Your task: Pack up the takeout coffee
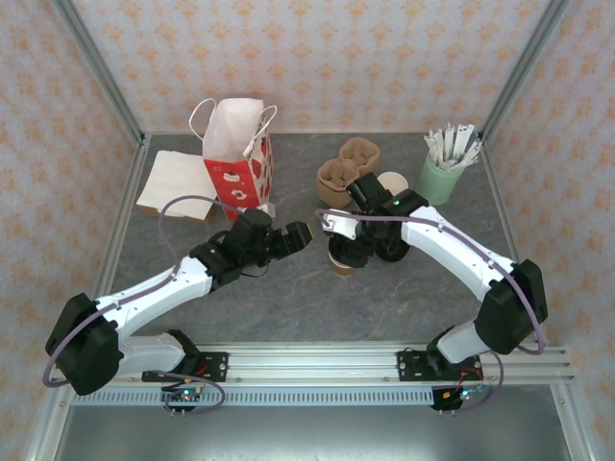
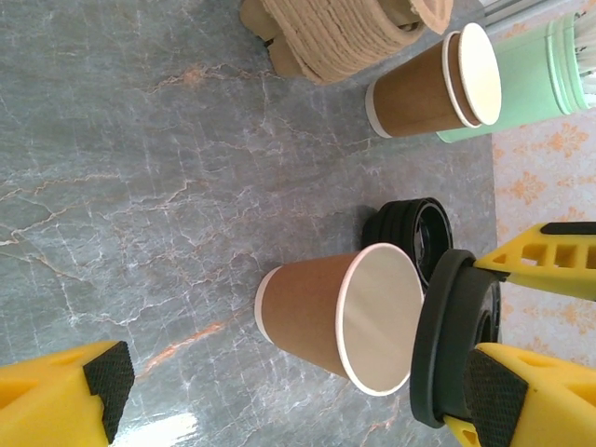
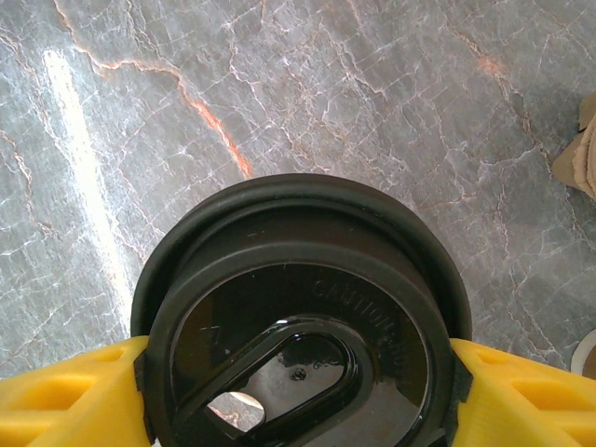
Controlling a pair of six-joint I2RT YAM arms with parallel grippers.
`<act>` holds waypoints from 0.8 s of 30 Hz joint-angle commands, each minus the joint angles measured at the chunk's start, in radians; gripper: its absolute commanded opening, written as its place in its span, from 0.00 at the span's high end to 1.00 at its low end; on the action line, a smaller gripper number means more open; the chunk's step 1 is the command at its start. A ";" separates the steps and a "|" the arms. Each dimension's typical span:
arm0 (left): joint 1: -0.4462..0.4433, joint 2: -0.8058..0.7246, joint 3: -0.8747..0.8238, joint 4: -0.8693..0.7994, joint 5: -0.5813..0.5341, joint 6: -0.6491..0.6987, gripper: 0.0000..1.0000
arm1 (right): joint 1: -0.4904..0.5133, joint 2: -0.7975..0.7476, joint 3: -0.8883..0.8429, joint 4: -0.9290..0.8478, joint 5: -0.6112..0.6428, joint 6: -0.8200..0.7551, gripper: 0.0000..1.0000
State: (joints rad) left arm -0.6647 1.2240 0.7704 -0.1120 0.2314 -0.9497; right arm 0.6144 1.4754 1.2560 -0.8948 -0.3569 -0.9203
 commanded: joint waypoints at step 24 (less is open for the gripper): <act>0.002 0.059 -0.003 -0.105 -0.066 -0.061 0.04 | 0.023 0.108 0.095 -0.101 0.057 -0.006 0.27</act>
State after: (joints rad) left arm -0.6647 1.2747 0.7704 -0.2195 0.1749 -1.0134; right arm 0.6289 1.5749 1.3224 -0.9657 -0.3271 -0.9203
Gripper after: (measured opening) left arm 0.960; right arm 0.735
